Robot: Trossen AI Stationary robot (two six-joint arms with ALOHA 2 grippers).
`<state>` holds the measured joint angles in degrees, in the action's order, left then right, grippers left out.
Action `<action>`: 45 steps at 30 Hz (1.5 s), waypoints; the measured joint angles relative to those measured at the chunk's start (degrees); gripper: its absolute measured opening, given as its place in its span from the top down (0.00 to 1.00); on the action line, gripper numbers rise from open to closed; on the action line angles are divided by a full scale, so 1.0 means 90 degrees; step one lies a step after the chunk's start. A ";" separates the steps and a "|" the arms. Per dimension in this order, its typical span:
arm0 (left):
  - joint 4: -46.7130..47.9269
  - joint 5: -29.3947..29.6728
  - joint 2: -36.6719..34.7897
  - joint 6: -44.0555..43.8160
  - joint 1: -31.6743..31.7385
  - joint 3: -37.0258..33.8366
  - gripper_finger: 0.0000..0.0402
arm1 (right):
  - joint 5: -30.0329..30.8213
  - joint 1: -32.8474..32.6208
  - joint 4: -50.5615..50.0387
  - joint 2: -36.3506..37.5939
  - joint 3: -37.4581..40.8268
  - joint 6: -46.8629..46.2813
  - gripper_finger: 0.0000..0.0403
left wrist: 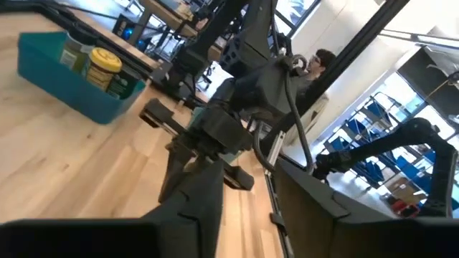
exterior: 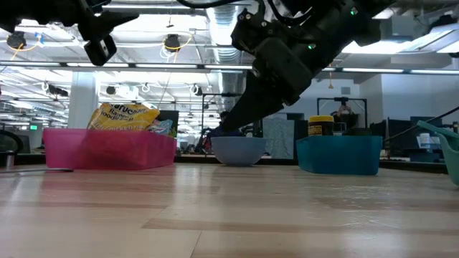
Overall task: Pick & Place Food Item
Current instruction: Put the silver spoon into the green bin
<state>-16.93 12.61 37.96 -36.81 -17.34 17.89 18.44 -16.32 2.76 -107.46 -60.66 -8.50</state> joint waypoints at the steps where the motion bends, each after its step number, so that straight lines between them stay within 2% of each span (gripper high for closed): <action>1: -0.0017 0.0015 0.0036 -0.0059 -0.0067 0.0000 0.71 | -0.0002 0.0000 0.0013 0.0000 0.0000 0.0015 1.00; 6: -0.0168 0.0166 0.0303 -0.0230 -0.0405 0.0019 0.81 | -0.0007 0.0015 0.0057 0.0000 0.0000 0.0064 1.00; 11: -0.0105 0.0286 0.0843 -0.0232 -0.0671 0.0440 0.92 | -0.0010 0.0041 0.0064 0.0000 0.0000 0.0061 1.00; 15: 0.0609 0.0284 0.1177 -0.0238 -0.0749 0.0881 0.99 | -0.0015 0.0041 0.0081 0.0000 0.0000 0.0061 1.00; 20: 0.1677 0.0290 0.1404 -0.0790 -0.0753 0.1305 1.00 | -0.0016 0.0029 0.0083 0.0000 0.0000 0.0060 1.00; 28: 0.3447 0.0303 0.1684 -0.2457 -0.0753 0.1585 1.00 | -0.0017 0.0032 0.0083 0.0000 0.0000 -0.0012 1.00; 33: 0.4187 -0.0108 0.1912 -0.3497 -0.0767 0.1586 1.00 | -0.0016 0.0032 0.0104 0.0000 0.0000 -0.0012 1.00; 45: 0.5494 -0.1031 0.2847 -0.5059 -0.1270 0.1586 1.00 | -0.0015 0.0036 0.0127 0.0000 0.0000 -0.0014 1.00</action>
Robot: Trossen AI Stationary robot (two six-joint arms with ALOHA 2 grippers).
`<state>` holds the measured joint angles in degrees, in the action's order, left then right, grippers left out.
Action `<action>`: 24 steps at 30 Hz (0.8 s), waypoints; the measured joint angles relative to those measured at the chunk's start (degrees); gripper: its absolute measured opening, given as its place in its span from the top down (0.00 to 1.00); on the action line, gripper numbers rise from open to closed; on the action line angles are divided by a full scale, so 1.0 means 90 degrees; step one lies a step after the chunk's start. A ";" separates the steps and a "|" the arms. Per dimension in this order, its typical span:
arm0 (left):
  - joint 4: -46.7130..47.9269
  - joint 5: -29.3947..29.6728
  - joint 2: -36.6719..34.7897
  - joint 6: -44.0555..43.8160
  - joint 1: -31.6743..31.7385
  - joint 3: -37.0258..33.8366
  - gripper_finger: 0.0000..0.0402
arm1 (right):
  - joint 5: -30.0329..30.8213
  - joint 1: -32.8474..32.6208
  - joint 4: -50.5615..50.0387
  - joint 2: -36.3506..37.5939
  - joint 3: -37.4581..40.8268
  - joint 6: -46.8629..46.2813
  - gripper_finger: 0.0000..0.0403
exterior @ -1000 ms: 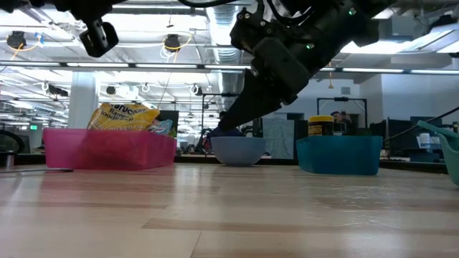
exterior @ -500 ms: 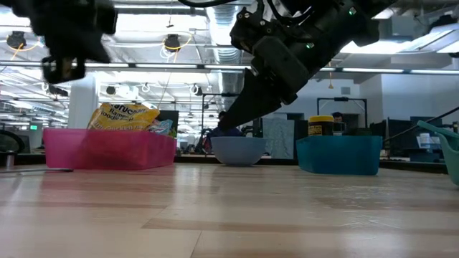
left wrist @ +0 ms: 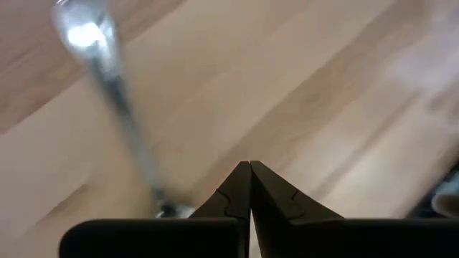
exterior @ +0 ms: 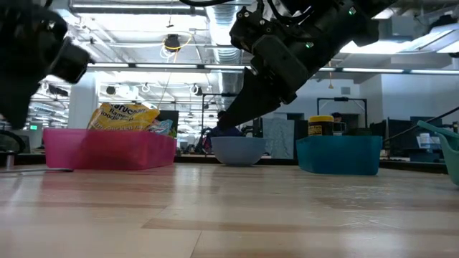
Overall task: Pick & Place Food Item
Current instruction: Put the silver spoon into the green bin
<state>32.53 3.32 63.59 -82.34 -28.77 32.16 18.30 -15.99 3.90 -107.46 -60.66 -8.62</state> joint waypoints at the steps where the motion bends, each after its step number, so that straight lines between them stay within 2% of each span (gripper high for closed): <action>1: 0.0132 -0.0041 0.0040 -0.0113 -0.0029 0.0000 1.00 | 0.0001 0.0000 0.0000 0.0000 0.0000 0.0000 1.00; 11: 0.1086 -0.0081 0.0075 -0.1247 -0.0188 -0.0002 1.00 | 0.0001 0.0000 0.0000 0.0000 0.0000 -0.0049 1.00; 21: 0.1123 -0.0029 0.0054 -0.1220 -0.0190 -0.0007 0.99 | 0.0001 0.0000 0.0000 0.0000 0.0000 -0.0049 1.00; 24: 0.1124 0.0139 0.0054 -0.0878 -0.0184 -0.0007 1.00 | 0.0003 0.0002 0.0000 0.0000 0.0000 -0.0049 1.00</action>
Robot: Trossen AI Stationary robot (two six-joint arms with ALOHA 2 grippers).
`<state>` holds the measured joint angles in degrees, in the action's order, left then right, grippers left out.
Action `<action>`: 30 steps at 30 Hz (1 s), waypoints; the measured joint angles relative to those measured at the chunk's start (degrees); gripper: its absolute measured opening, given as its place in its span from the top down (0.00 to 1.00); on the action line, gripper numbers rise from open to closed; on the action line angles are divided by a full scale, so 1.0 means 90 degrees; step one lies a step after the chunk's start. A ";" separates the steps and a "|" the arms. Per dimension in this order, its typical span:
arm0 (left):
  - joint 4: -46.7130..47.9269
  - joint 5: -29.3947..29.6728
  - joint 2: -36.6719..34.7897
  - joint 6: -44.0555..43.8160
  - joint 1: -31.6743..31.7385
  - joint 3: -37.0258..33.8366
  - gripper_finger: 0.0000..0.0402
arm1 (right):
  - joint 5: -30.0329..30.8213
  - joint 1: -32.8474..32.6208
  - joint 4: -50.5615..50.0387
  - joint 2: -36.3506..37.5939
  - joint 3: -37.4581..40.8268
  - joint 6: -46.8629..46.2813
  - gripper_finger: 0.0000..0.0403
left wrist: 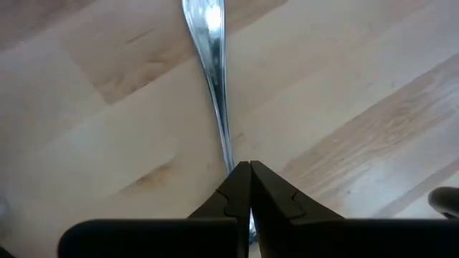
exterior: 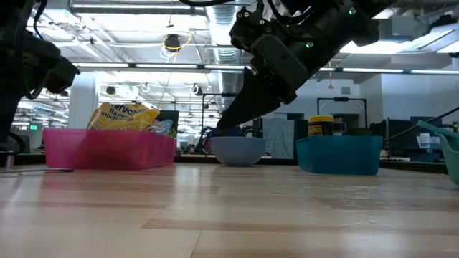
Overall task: Pick & Place Food Item
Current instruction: Put the silver spoon into the green bin
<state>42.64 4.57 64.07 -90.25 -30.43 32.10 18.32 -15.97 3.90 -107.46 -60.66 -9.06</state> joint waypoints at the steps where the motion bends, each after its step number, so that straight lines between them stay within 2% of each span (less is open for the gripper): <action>1: 0.0000 0.0011 0.0000 -0.0005 0.0031 0.0000 1.00 | -0.0002 -0.0002 0.0000 0.0000 0.0000 0.0000 1.00; 5: -0.0064 -0.0004 0.0007 -0.0215 0.0045 0.0025 1.00 | 0.0000 0.0017 -0.0001 0.0000 0.0000 0.0000 1.00; 10: -0.0014 0.0010 0.0014 -0.0210 0.0040 0.0413 1.00 | 0.0001 0.0058 0.0000 0.0000 0.0000 0.0000 1.00; 16: 0.0693 0.0185 0.0434 -0.0191 0.0001 0.0834 1.00 | 0.0001 0.0081 -0.0002 0.0000 0.0000 -0.0002 1.00; 24: 0.0643 -0.0084 0.1033 -0.0192 -0.0006 0.0852 1.00 | -0.0004 0.0073 -0.0005 0.0000 0.0000 -0.0005 1.00; 30: 0.0548 -0.0146 0.1100 -0.0189 -0.0006 0.0853 1.00 | -0.0009 0.0073 -0.0007 0.0000 0.0000 -0.0005 1.00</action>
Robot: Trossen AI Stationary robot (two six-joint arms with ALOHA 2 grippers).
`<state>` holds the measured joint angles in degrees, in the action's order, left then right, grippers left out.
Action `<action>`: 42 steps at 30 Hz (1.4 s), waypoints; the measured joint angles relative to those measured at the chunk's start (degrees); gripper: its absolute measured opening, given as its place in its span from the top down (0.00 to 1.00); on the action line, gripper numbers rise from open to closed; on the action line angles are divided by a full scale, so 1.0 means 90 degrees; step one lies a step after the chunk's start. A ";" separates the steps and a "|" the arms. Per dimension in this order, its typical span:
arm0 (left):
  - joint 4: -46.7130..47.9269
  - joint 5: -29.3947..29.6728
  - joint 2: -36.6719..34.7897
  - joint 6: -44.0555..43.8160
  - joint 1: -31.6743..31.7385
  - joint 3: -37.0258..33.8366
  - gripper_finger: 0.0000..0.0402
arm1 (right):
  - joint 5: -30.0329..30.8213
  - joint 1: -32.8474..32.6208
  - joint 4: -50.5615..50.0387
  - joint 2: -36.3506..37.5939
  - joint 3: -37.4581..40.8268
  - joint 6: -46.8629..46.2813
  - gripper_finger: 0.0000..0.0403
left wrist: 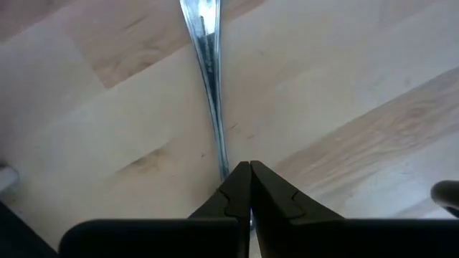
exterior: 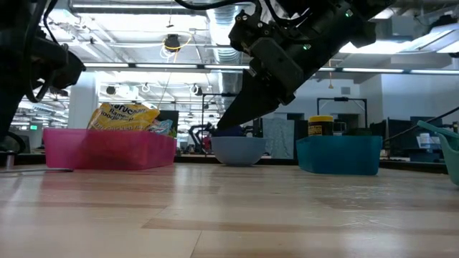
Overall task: Pick & Place Food Item
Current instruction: Put the silver spoon into the green bin
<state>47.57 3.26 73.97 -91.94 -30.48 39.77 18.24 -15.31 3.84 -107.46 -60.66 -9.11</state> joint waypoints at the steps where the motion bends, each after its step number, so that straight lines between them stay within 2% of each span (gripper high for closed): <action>1: -0.0002 0.0042 0.0000 0.0018 0.0000 0.0000 1.00 | 0.0000 0.0000 0.0000 0.0000 0.0000 -0.0002 1.00; 8: -0.0005 0.0069 0.0000 0.0306 0.0000 -0.0044 1.00 | -0.0013 0.0000 -0.0002 0.0000 0.0000 0.0001 1.00; 12: -0.0015 0.0066 -0.0005 0.0061 0.0000 -0.0151 0.98 | -0.0019 -0.0002 -0.0003 0.0000 0.0000 0.0001 1.00; 19: -0.0145 0.0035 -0.0005 -0.0206 0.0000 -0.0380 0.82 | -0.0019 -0.0001 -0.0005 0.0000 0.0000 0.0001 1.00; 24: -0.0738 -0.0019 -0.0005 -0.0218 0.0002 -0.0554 0.70 | -0.0019 -0.0002 -0.0005 0.0000 0.0000 0.0001 1.00; 29: -0.0736 -0.0023 -0.0007 -0.0221 0.0001 -0.0676 0.64 | -0.0019 -0.0002 -0.0003 0.0000 0.0000 0.0001 1.00; 42: -0.1237 -0.0031 -0.0007 -0.0222 0.0001 -0.1015 0.62 | -0.0017 -0.0002 0.0000 0.0000 0.0002 0.0001 1.00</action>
<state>36.44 2.98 73.91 -93.94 -30.47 30.63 18.09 -15.33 3.83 -107.46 -60.64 -9.10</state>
